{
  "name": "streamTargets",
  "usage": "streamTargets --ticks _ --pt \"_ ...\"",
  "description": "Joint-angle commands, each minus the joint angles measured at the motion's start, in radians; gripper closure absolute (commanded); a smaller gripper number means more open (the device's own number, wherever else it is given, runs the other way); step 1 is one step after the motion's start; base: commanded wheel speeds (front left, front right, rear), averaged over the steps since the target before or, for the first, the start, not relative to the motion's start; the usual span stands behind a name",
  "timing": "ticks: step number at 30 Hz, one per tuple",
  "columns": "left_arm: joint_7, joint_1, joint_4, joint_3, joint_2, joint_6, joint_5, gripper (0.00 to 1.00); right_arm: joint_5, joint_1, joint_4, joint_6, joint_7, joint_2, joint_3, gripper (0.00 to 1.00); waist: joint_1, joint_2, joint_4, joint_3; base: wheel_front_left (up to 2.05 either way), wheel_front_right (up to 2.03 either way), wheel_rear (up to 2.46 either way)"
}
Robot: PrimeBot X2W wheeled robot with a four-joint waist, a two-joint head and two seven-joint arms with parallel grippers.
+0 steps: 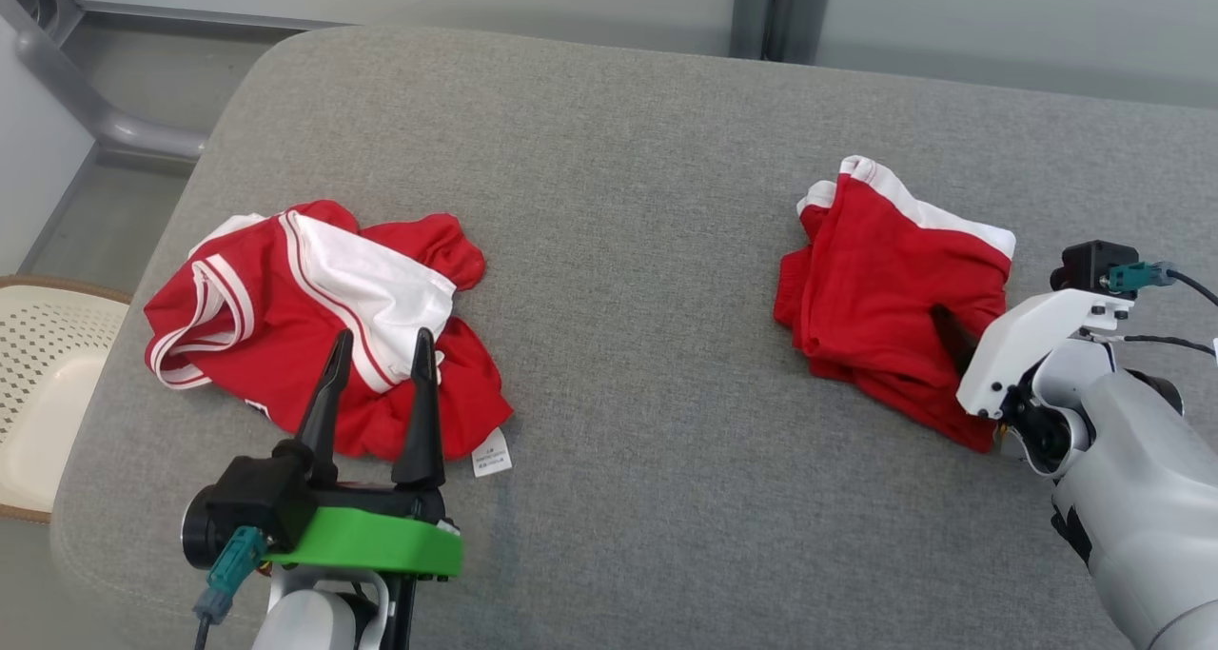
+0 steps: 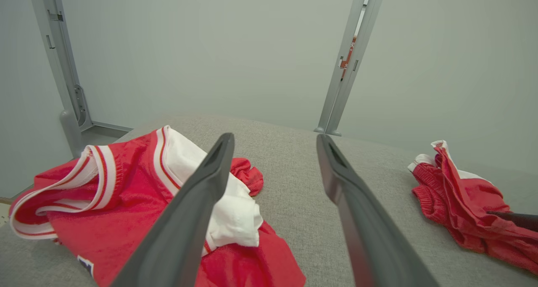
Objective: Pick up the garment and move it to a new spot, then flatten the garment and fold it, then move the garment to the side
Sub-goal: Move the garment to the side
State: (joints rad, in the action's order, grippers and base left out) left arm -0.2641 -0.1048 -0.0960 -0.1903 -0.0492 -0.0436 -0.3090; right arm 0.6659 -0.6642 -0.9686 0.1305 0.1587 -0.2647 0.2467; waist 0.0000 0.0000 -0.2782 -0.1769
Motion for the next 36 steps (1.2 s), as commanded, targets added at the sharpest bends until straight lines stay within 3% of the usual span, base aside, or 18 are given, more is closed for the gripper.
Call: streamTargets --ticks 1,2,4,16,29,36 --pt "0.0 -0.011 0.0 0.002 -0.003 0.005 -0.005 0.0 0.009 0.012 -0.021 0.0 0.011 0.012 0.014 0.0 0.0 0.0 -0.007 -0.003 0.0 0.0 0.0" --pt "0.0 -0.01 -0.001 0.004 -0.003 0.006 -0.005 0.0 0.019 0.012 -0.029 0.0 0.004 0.016 0.017 0.26 0.0 0.0 -0.005 0.0 0.0 0.0 0.0" --pt "0.0 -0.005 -0.001 0.008 -0.003 0.007 -0.002 0.0 0.032 0.011 -0.034 0.0 -0.011 0.021 0.027 0.99 0.0 0.0 0.001 0.007 0.0 0.0 0.0" --pt "0.0 0.017 0.001 -0.001 -0.003 -0.01 0.015 0.0 0.107 0.007 0.021 0.0 -0.113 -0.011 0.108 1.0 0.0 0.0 0.117 0.062 0.0 0.0 0.0" --pt "0.0 -0.003 0.001 -0.053 -0.003 -0.019 0.016 0.0 0.149 0.009 0.083 0.0 -0.152 -0.067 0.222 1.0 0.0 0.0 0.382 0.083 0.0 0.0 0.0" --pt "0.0 -0.028 -0.004 -0.081 -0.003 -0.025 0.024 0.0 0.177 -0.003 0.103 0.0 -0.173 -0.064 0.261 1.0 0.0 0.0 0.504 0.061 0.0 0.0 0.0"
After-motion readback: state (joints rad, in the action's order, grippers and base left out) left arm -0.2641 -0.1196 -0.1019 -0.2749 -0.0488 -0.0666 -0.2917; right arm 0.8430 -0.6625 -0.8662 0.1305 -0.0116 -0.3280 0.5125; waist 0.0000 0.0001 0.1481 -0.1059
